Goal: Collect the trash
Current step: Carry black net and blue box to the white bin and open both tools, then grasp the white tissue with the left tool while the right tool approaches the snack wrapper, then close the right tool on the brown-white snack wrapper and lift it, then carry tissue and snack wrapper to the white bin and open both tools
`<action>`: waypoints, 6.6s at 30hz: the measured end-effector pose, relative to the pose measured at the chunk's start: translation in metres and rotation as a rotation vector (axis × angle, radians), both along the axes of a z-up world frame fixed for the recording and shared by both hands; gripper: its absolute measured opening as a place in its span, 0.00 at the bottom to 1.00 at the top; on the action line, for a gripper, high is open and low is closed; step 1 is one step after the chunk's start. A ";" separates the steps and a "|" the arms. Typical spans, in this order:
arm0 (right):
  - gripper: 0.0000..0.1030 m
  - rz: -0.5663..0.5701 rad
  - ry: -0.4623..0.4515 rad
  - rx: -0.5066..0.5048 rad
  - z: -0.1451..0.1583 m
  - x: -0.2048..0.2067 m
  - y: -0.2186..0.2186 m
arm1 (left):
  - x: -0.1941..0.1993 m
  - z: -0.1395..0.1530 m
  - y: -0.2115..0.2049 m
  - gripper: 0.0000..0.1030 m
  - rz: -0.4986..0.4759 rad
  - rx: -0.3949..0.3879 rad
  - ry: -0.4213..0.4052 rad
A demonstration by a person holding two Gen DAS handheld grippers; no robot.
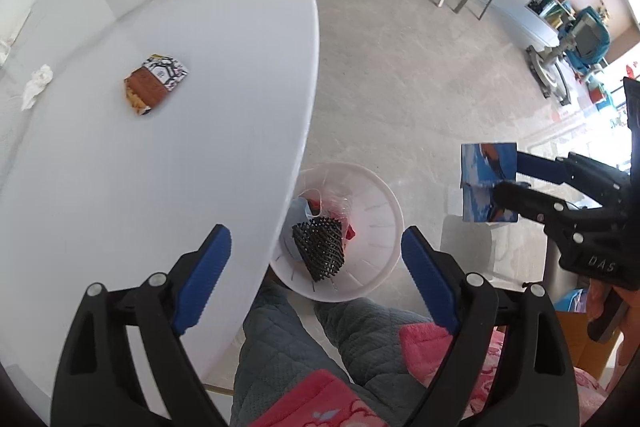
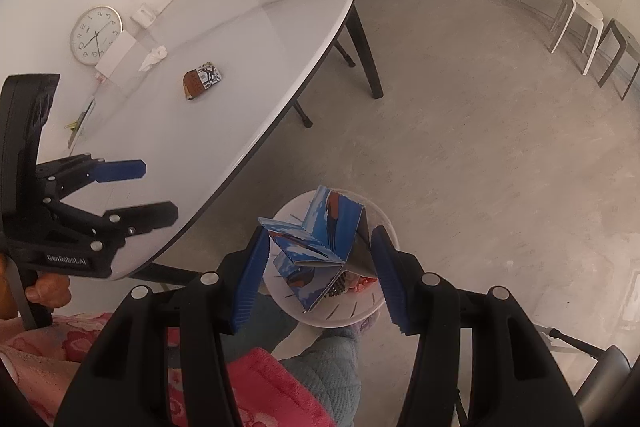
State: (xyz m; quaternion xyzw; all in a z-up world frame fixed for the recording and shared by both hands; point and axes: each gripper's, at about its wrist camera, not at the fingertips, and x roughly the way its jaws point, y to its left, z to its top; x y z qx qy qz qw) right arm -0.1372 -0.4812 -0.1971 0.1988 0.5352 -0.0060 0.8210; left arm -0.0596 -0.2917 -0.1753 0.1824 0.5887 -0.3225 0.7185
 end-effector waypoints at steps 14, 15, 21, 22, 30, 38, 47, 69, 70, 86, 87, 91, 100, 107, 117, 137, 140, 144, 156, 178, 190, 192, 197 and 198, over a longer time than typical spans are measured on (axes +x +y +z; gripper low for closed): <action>0.79 0.110 0.069 -0.061 -0.021 0.029 0.042 | 0.039 0.017 0.046 0.82 0.156 0.016 -0.053; 0.83 0.109 0.069 -0.066 -0.020 0.031 0.043 | 0.041 0.017 0.049 0.82 0.164 0.017 -0.053; 0.97 0.053 0.052 -0.123 -0.004 0.044 0.041 | 0.054 0.022 0.060 0.87 0.205 0.022 -0.071; 0.98 0.041 0.040 -0.122 0.001 0.046 0.040 | 0.058 0.024 0.064 0.88 0.219 0.018 -0.083; 0.98 0.047 -0.042 -0.129 0.034 0.086 0.055 | 0.105 0.045 0.112 0.92 0.353 -0.011 -0.159; 0.98 0.099 -0.085 -0.149 0.044 0.141 0.099 | 0.174 0.051 0.173 0.92 0.483 0.004 -0.220; 0.98 0.117 -0.071 -0.168 0.034 0.202 0.142 | 0.249 0.044 0.203 0.92 0.496 0.016 -0.259; 0.98 0.023 0.081 -0.215 -0.002 0.262 0.161 | 0.396 -0.054 0.183 0.81 0.476 0.040 -0.164; 0.98 0.018 0.088 -0.218 -0.003 0.262 0.160 | 0.400 -0.057 0.183 0.72 0.477 0.036 -0.148; 0.98 -0.007 0.123 -0.221 -0.014 0.270 0.157 | 0.400 -0.062 0.183 0.12 0.472 -0.006 -0.104; 0.98 -0.009 0.121 -0.216 -0.015 0.269 0.156 | 0.400 -0.061 0.186 0.12 0.474 -0.013 -0.104; 0.98 -0.010 0.124 -0.209 -0.016 0.269 0.154 | 0.395 -0.052 0.199 0.11 0.476 -0.023 -0.123; 0.98 -0.004 0.099 -0.205 -0.013 0.268 0.156 | 0.371 -0.032 0.229 0.11 0.470 -0.074 -0.115; 0.98 0.109 0.070 -0.251 -0.029 0.274 0.172 | 0.316 -0.027 0.255 0.11 0.453 -0.141 -0.034; 0.61 0.187 0.093 -0.332 -0.052 0.293 0.184 | 0.283 -0.031 0.253 0.11 0.383 -0.162 0.042; 0.56 0.192 0.004 -0.230 0.006 0.238 0.179 | 0.226 0.009 0.208 0.11 0.260 -0.218 -0.004; 0.57 0.214 -0.010 -0.217 0.013 0.215 0.168 | 0.203 0.014 0.194 0.11 0.261 -0.214 -0.010; 0.57 0.252 -0.040 -0.195 0.023 0.189 0.144 | 0.166 0.023 0.165 0.11 0.269 -0.198 -0.042; 0.58 0.523 -0.173 -0.138 0.041 0.084 0.061 | 0.025 0.037 0.062 0.11 0.518 -0.204 -0.086; 0.58 0.558 -0.108 -0.132 0.022 0.001 0.010 | -0.082 -0.036 0.000 0.11 0.503 -0.080 0.000; 0.58 0.840 0.020 -0.102 -0.036 0.061 -0.010 | -0.047 -0.142 -0.041 0.19 0.649 0.006 0.084; 0.58 0.914 0.009 -0.108 -0.041 0.077 -0.008 | -0.042 -0.145 -0.046 0.37 0.701 -0.003 0.085; 0.58 1.045 0.016 -0.093 -0.055 0.103 -0.001 | -0.038 -0.135 -0.048 0.48 0.814 0.043 0.063; 0.58 1.067 0.017 -0.091 -0.057 0.107 0.000 | -0.040 -0.131 -0.046 0.49 0.838 0.045 0.062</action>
